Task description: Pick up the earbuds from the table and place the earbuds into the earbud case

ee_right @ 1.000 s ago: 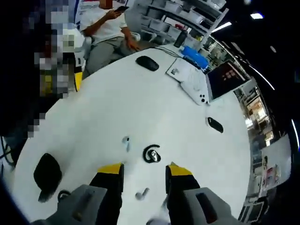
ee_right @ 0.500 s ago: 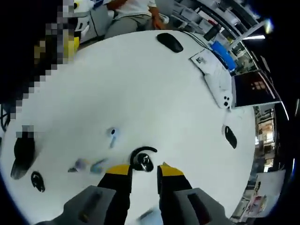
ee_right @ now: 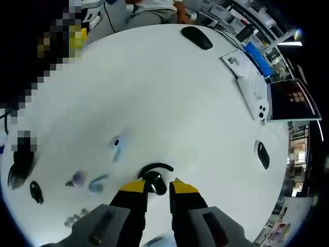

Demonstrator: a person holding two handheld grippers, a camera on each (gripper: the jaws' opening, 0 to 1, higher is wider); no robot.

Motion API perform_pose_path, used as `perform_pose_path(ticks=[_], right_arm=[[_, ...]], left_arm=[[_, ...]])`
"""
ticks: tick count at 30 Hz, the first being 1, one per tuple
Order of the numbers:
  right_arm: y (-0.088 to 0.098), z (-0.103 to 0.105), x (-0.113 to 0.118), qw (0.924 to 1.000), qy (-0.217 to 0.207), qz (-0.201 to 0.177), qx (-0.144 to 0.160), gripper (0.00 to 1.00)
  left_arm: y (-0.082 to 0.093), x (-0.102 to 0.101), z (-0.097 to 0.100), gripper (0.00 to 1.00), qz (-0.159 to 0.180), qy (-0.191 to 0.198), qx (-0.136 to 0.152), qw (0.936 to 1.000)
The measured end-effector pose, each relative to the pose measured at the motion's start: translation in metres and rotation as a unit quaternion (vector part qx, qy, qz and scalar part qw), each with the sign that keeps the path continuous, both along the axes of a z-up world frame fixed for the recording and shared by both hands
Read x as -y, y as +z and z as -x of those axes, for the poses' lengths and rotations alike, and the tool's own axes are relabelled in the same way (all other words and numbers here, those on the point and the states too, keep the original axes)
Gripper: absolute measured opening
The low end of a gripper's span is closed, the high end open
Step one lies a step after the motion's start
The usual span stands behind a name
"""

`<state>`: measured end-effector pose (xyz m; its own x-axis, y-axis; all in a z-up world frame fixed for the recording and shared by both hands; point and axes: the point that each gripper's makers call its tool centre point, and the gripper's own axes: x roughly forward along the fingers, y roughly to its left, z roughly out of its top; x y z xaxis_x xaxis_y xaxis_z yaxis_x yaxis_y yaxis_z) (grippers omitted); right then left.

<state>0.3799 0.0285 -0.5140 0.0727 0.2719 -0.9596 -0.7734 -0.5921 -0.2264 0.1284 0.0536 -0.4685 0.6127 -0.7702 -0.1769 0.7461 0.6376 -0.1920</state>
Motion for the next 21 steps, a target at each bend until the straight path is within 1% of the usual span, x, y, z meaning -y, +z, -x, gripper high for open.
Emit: perform_pose_path(ticks=[5,9,12,19,21], right_arm=[[-0.0021,-0.0019,-0.0005,0.9999,0.005,0.010,-0.006,0.14],[-0.0026,-0.0021,-0.0013,0.9998,-0.004,0.014,-0.012,0.13],[-0.0031,-0.0040,-0.0007,0.9996,-0.016,0.020,-0.015,0.13],[-0.0036,-0.0061,0.0009,0.9974,-0.062,0.019,-0.032,0.13],[-0.0031,-0.0041,0.0046,0.9964,-0.074,0.023,-0.034,0.13]], left_arm=[[0.0015,-0.0009,0.0017,0.49,0.010,0.000,-0.001,0.9999],[0.0012,-0.0024,0.0027,0.49,0.010,0.000,-0.001,0.9999],[0.0010,-0.0038,0.0024,0.49,0.011,0.002,-0.002,0.9999],[0.0004,-0.0028,0.0017,0.49,0.011,-0.001,-0.002,0.9999],[0.0008,-0.0025,0.0014,0.49,0.011,-0.001,-0.001,0.9999]])
